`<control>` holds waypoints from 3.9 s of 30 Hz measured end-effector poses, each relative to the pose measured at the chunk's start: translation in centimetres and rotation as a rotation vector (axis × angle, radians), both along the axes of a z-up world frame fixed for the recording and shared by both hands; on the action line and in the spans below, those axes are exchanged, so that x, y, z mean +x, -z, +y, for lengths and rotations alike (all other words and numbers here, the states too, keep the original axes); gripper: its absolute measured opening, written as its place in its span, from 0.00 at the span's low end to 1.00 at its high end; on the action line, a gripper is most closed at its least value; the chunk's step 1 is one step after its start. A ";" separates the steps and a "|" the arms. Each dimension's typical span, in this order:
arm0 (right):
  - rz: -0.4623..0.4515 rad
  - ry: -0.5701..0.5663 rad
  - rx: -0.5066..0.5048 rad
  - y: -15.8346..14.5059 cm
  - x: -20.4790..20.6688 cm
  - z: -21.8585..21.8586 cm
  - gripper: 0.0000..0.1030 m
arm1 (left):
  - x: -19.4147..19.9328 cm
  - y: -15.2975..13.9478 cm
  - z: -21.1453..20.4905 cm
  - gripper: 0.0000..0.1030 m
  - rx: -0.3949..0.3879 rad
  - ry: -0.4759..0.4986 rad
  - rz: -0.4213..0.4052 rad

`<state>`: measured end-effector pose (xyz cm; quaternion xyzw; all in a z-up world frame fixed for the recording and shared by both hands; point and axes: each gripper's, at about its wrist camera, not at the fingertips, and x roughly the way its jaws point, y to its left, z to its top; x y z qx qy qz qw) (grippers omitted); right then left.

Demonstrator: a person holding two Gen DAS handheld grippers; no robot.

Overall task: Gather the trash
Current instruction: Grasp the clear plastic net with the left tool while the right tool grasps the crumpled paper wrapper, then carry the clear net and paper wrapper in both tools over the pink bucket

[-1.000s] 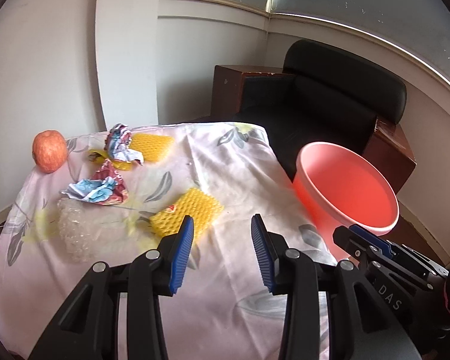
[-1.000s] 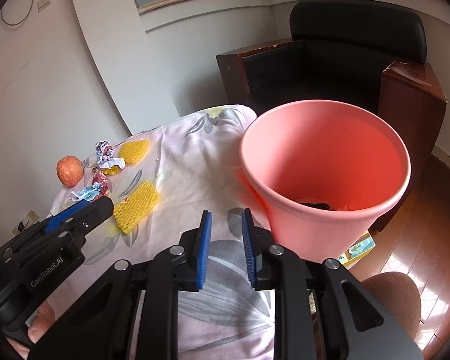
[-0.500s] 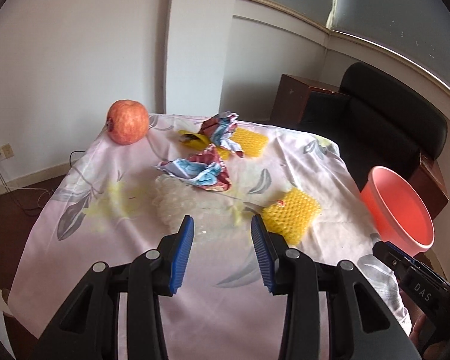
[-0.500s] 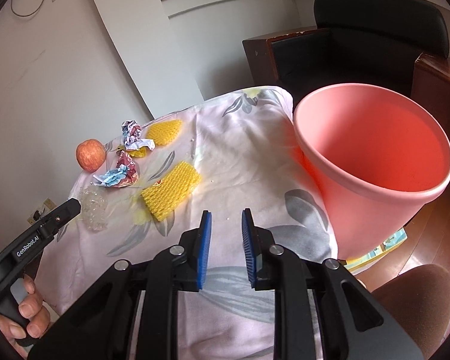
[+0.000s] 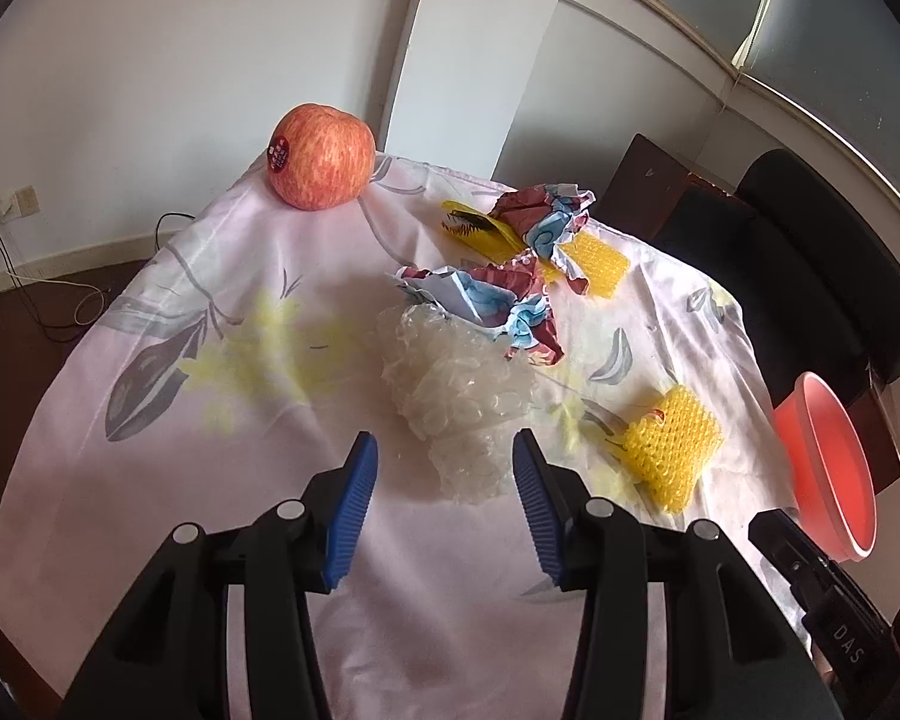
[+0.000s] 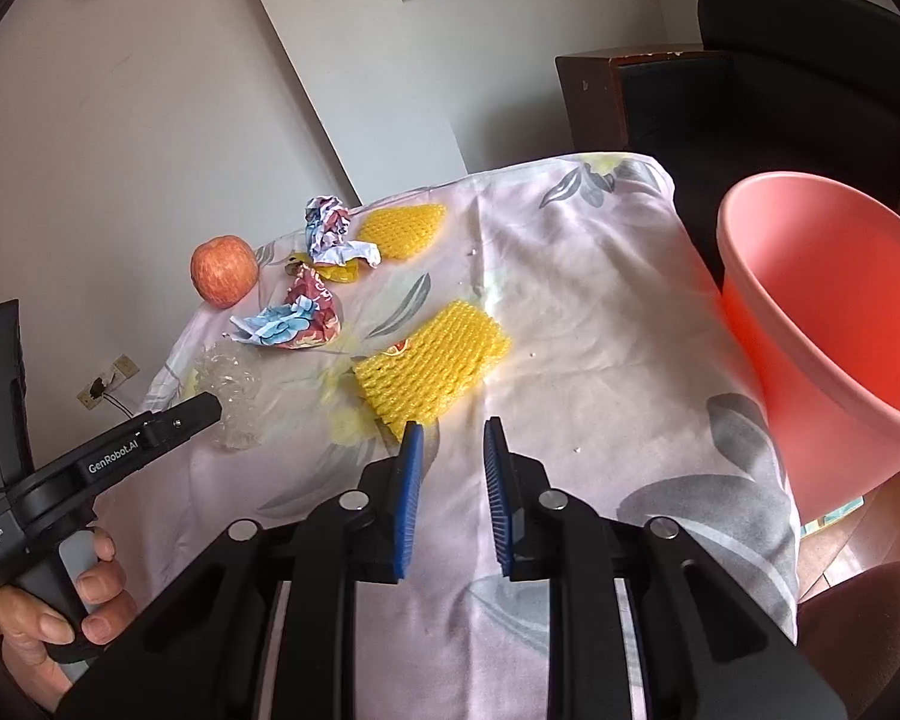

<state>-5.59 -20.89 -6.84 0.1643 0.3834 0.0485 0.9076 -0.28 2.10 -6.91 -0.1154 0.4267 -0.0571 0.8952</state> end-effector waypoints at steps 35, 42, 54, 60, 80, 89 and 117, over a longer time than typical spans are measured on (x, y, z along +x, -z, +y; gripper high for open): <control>-0.052 -0.674 -0.316 0.5 11.7 17.4 0.37 | 0.7 0.0 5.4 0.17 0.012 0.028 0.028; -0.071 -0.664 -0.390 1.3 12.8 18.0 0.16 | 0.6 -0.2 5.7 0.17 0.032 0.029 0.041; -0.037 -0.456 -0.146 -2.4 8.4 14.5 0.11 | -1.5 -2.1 5.9 0.17 0.038 0.033 -0.037; -0.016 -0.355 -0.038 -3.7 4.8 12.5 0.11 | -3.3 -2.5 5.2 0.17 0.040 0.001 -0.049; -0.077 -0.151 -0.006 -6.0 -3.0 6.4 0.11 | -6.8 -4.4 -1.8 0.17 0.097 0.059 -0.119; -0.101 -0.043 -0.016 -6.5 -4.8 2.4 0.11 | -7.0 -4.6 -6.0 0.17 0.118 0.152 -0.135; -0.113 0.358 -0.034 -6.0 -5.8 -15.1 0.11 | -4.3 -6.4 -24.0 0.18 -0.051 0.612 -0.166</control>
